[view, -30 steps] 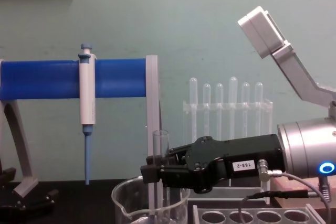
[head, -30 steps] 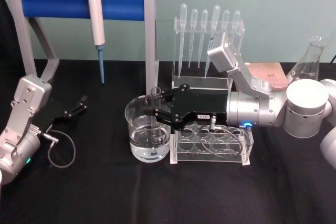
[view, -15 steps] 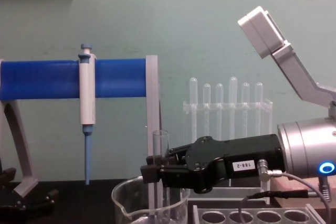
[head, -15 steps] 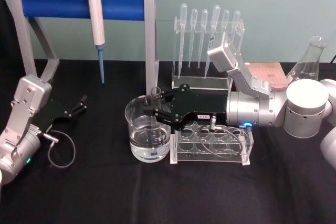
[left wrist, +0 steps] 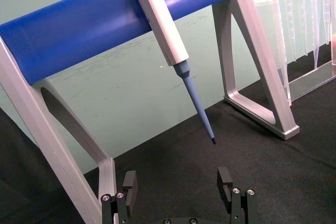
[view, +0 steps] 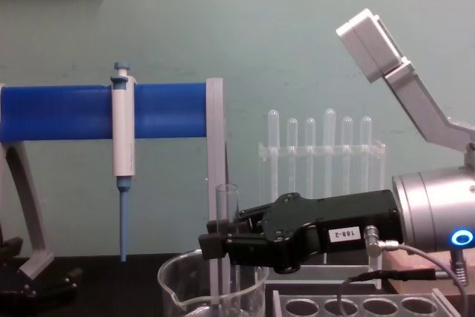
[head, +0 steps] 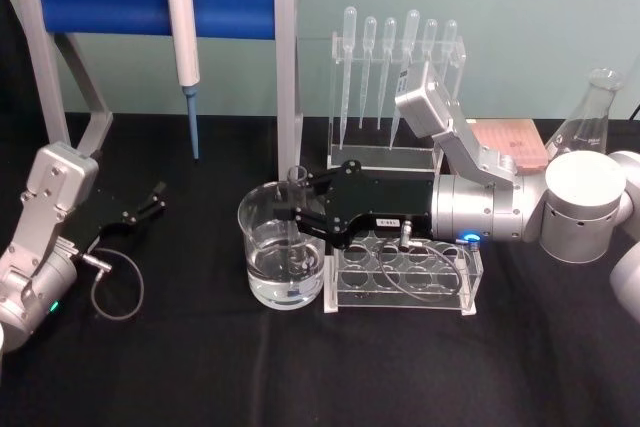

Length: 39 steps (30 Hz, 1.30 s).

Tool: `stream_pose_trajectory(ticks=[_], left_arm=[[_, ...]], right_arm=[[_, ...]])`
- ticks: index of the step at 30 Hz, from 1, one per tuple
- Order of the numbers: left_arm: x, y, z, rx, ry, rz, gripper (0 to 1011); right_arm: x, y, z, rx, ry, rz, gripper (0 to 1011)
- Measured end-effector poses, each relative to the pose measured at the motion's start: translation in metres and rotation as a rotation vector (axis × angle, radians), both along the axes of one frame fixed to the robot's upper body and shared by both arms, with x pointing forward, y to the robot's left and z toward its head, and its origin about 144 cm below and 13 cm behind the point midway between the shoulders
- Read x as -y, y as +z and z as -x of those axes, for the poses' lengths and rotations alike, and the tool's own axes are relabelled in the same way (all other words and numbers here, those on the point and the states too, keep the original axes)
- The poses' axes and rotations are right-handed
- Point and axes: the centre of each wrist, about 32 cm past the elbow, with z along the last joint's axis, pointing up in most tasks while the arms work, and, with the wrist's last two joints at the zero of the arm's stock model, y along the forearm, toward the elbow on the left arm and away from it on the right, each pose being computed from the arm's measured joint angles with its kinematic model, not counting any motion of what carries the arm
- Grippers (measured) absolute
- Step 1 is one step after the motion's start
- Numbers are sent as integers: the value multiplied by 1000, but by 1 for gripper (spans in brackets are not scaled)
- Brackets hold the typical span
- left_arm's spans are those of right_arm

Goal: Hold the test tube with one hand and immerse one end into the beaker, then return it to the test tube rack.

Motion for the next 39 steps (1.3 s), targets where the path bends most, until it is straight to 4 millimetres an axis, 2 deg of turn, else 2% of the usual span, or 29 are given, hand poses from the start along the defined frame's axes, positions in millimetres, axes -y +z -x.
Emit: stream_pose_trajectory(ticks=[24, 29, 39], left_arm=[[0, 0, 0, 0, 0, 0, 1000], [0, 0, 0, 0, 0, 0, 1000], [0, 0, 0, 0, 0, 0, 1000]], right_arm=[[0, 0, 0, 0, 1, 0, 239], [-1, 6, 1, 13, 20, -5, 238], [2, 32, 0, 43, 30, -48, 239]])
